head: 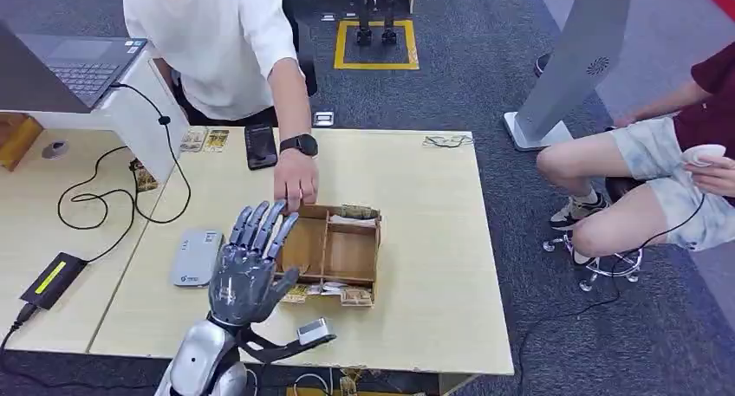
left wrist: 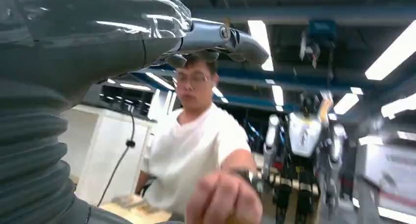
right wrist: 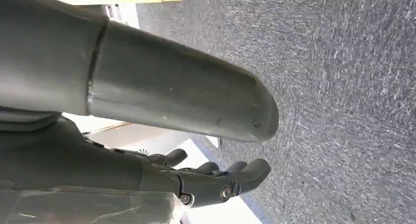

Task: Pass the card to the sensor for recognition and then transmit it.

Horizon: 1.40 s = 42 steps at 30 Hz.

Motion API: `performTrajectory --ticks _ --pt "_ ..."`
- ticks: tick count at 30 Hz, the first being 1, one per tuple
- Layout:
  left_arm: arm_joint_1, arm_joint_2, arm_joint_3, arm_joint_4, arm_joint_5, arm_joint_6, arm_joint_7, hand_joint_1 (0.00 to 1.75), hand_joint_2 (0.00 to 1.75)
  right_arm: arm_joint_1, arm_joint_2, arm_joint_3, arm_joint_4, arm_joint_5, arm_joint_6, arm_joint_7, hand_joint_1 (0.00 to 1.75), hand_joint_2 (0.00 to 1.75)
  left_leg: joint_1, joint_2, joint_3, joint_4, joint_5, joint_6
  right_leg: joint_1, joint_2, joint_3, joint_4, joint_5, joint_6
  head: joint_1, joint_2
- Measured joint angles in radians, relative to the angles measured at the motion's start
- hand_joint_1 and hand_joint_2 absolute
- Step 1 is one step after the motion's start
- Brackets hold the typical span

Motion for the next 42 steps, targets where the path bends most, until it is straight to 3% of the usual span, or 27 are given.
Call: performTrajectory --ticks 6,15,17,20,27,29,37,42 --pt "0.018 -0.029 0.056 -0.090 0.048 0.047 -0.036 0.00 1.75 0.006 0.016 0.006 -0.020 0.000 0.004 0.000 0.00 0.00 0.000 0.000 0.000 0.000 0.000 0.000 0.000 0.000 0.000 0.000 0.000 0.000 0.001 0.000" --pt "0.028 -0.043 0.082 -0.117 0.099 0.083 -0.072 0.00 1.75 0.008 0.027 0.006 -0.031 0.000 0.004 -0.006 0.00 0.00 0.000 0.000 0.000 0.000 0.000 0.000 0.000 0.000 0.000 0.000 0.000 0.000 0.001 0.000" --pt "0.032 -0.056 0.109 -0.123 0.085 0.053 -0.100 0.00 1.75 0.007 0.033 0.005 -0.037 0.000 0.001 -0.011 0.00 0.00 0.000 0.000 0.000 0.000 0.000 0.000 0.000 0.000 0.000 0.000 0.000 0.000 0.000 0.000" --pt "0.033 -0.056 0.112 -0.120 0.026 -0.001 -0.092 0.00 1.75 0.007 0.033 0.004 -0.037 0.000 -0.005 -0.019 0.00 0.00 0.000 0.000 0.000 0.000 0.000 0.000 0.000 0.000 0.000 0.000 0.000 0.000 0.000 0.000" --pt "0.032 -0.055 0.112 -0.097 -0.027 -0.047 -0.091 0.00 1.75 0.005 0.033 -0.001 -0.036 0.000 -0.011 -0.028 0.00 0.00 0.000 0.000 0.000 0.000 0.000 0.000 0.000 0.000 0.000 0.000 0.000 0.000 0.001 0.000" --pt "0.029 -0.047 0.104 -0.068 -0.063 -0.086 -0.090 0.00 1.75 0.003 0.032 -0.002 -0.031 0.000 -0.016 -0.036 0.00 0.00 0.000 0.000 0.000 0.000 0.000 0.000 0.000 0.000 0.000 0.000 0.000 0.000 0.000 0.000" --pt "-0.006 0.032 -0.015 0.106 -0.095 -0.096 -0.059 0.00 1.75 -0.012 0.004 -0.005 0.022 0.000 -0.042 -0.045 0.00 0.00 0.000 0.000 0.000 0.000 0.000 0.000 0.000 0.000 0.000 0.000 0.000 0.000 0.001 0.000" --pt "-0.021 0.063 -0.055 0.150 -0.077 -0.128 -0.057 0.00 1.75 -0.017 -0.008 -0.005 0.040 0.000 -0.045 -0.047 0.00 0.00 0.000 0.000 0.000 0.000 0.000 0.000 0.000 0.000 -0.001 0.000 0.000 0.000 0.000 0.000"
